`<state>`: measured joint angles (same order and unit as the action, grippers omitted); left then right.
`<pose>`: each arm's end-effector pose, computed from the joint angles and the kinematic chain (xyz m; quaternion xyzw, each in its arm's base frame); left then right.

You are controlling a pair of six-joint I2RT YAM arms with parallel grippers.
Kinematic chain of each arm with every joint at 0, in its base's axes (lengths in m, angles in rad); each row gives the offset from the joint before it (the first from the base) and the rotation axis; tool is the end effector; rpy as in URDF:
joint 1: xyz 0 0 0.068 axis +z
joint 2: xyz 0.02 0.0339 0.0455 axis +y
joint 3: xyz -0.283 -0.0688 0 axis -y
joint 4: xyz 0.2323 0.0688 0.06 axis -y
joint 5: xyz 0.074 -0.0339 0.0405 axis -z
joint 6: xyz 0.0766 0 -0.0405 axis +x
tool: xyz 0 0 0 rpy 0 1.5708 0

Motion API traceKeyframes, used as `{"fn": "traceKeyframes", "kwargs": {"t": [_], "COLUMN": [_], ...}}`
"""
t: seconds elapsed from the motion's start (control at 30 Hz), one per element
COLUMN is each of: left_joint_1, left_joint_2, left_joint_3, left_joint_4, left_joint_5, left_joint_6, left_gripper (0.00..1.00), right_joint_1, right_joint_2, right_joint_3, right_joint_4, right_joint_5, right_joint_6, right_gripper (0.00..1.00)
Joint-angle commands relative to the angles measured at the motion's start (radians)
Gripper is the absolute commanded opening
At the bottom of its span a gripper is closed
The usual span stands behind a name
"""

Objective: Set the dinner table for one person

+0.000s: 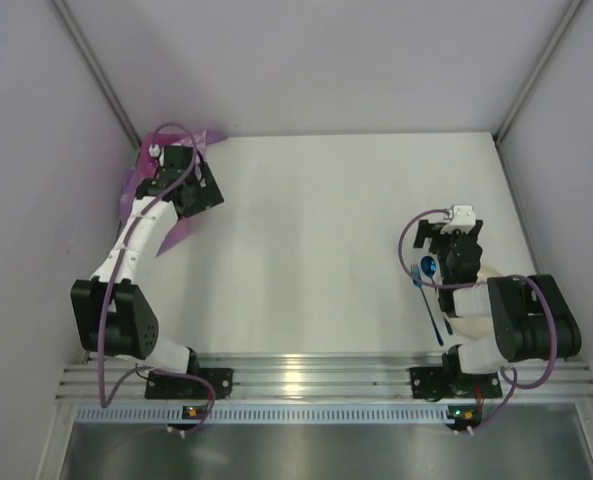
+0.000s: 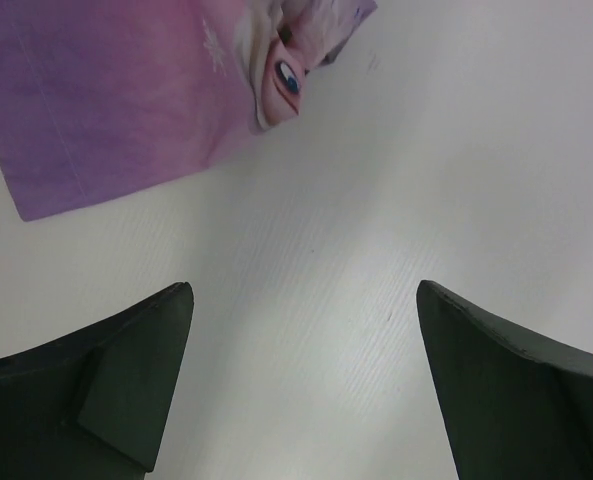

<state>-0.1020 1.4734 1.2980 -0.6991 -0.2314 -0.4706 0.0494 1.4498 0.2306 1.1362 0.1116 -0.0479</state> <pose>0.3271 -0.0158 0.2997 -0.2098 0.9107 0.0084 0.3557 0.2719 0.0049 0.1846 0.0020 0.7357 -0.0405 0.6761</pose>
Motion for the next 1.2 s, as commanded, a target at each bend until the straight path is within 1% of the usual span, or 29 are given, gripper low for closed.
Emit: {"fn": "traceKeyframes", "kwargs": {"t": [0.0,0.03,0.07,0.17,0.23,0.33,0.43,0.5,0.53,0.57,0.6,0.63,0.67,0.7,0.73,0.77,0.8,0.83,0.87,0.9,0.93,0.97,1.0,1.03,1.07,1.1,1.17], "left_joint_1": [0.021,0.021,0.024,0.027,0.027,0.041,0.074,0.094,0.094,0.094,0.122,0.133,0.134,0.137,0.139,0.139,0.140,0.140,0.139,0.139,0.139,0.140,0.139,0.139,0.139,0.134,0.110], "left_joint_2": [0.109,0.155,0.188,0.290,0.330,0.405,0.511,0.594,0.623,0.643,0.680,0.692,0.703,0.717,0.738,0.748,0.752,0.757,0.757,0.755,0.755,0.748,0.745,0.743,0.740,0.737,0.729], "left_joint_3": [0.110,0.122,0.168,0.259,0.283,0.313,0.408,0.530,0.531,0.579,0.598,0.610,0.627,0.633,0.648,0.650,0.647,0.629,0.617,0.603,0.580,0.567,0.555,0.546,0.529,0.520,0.486], "left_joint_4": [-0.034,-0.042,-0.059,-0.114,-0.088,-0.040,-0.060,-0.095,-0.106,-0.120,-0.122,-0.113,-0.097,-0.091,-0.089,-0.088,-0.083,-0.080,-0.070,-0.060,-0.048,-0.036,-0.024,-0.011,-0.004,0.003,0.027], "left_joint_5": [-0.074,-0.089,-0.107,-0.172,-0.210,-0.209,-0.229,-0.256,-0.263,-0.267,-0.260,-0.250,-0.244,-0.215,-0.206,-0.201,-0.194,-0.192,-0.184,-0.178,-0.166,-0.155,-0.142,-0.120,-0.071,-0.043,0.016], "left_joint_6": [-0.057,-0.083,-0.098,-0.100,-0.086,-0.080,-0.077,-0.068,-0.065,-0.063,-0.063,-0.056,-0.053,-0.051,-0.048,-0.051,-0.054,-0.062,-0.060,-0.057,-0.051,-0.046,-0.039,-0.024,-0.013,-0.004,0.030], "left_gripper": [0.99,0.99,0.99,0.99,0.99,0.99,0.99,0.99,0.99,0.99,0.99,0.99,0.99,0.97,0.94,0.92,0.83,0.78,0.72,0.59,0.43,0.36,0.28,0.24,0.02,0.00,0.00], "right_joint_1": [-0.008,-0.008,-0.008,-0.006,-0.005,-0.005,-0.006,-0.006,-0.006,-0.005,0.000,0.024,0.033,0.044,0.062,0.069,0.070,0.070,0.070,0.072,0.075,0.076,0.078,0.081,0.089,0.092,0.099], "right_joint_2": [0.009,0.011,0.009,0.006,0.006,0.007,0.009,0.004,0.004,0.003,-0.020,-0.054,-0.098,-0.183,-0.221,-0.248,-0.281,-0.287,-0.287,-0.281,-0.279,-0.278,-0.275,-0.273,-0.269,-0.255,-0.238], "right_joint_3": [0.021,0.021,0.021,0.021,0.021,0.021,0.021,0.026,0.024,0.021,0.021,0.026,0.061,0.096,0.143,0.265,0.335,0.404,0.531,0.586,0.631,0.697,0.717,0.736,0.766,0.779,0.809], "right_joint_4": [0.051,0.051,0.051,0.045,0.043,0.048,0.050,0.033,0.033,0.042,0.024,-0.010,-0.085,-0.256,-0.382,-0.498,-0.714,-0.798,-0.867,-0.929,-0.987,-0.998,-0.998,-0.997,-0.989,-0.989,-0.990], "right_joint_5": [0.000,-0.001,-0.001,-0.001,0.000,0.000,-0.001,0.000,0.000,0.006,0.061,0.091,0.094,0.061,0.039,0.017,-0.039,-0.065,-0.099,-0.157,-0.182,-0.211,-0.254,-0.269,-0.282,-0.300,-0.320], "right_joint_6": [0.016,0.016,0.017,0.016,0.016,0.016,0.016,0.014,0.014,0.014,0.017,0.017,-0.003,-0.019,-0.035,-0.032,-0.023,-0.001,0.040,0.072,0.104,0.161,0.187,0.210,0.245,0.258,0.289], "right_gripper": [1.00,1.00,1.00,1.00,1.00,1.00,1.00,1.00,1.00,1.00,1.00,1.00,1.00,1.00,1.00,1.00,1.00,1.00,1.00,1.00,1.00,1.00,1.00,1.00,1.00,1.00,1.00]}}
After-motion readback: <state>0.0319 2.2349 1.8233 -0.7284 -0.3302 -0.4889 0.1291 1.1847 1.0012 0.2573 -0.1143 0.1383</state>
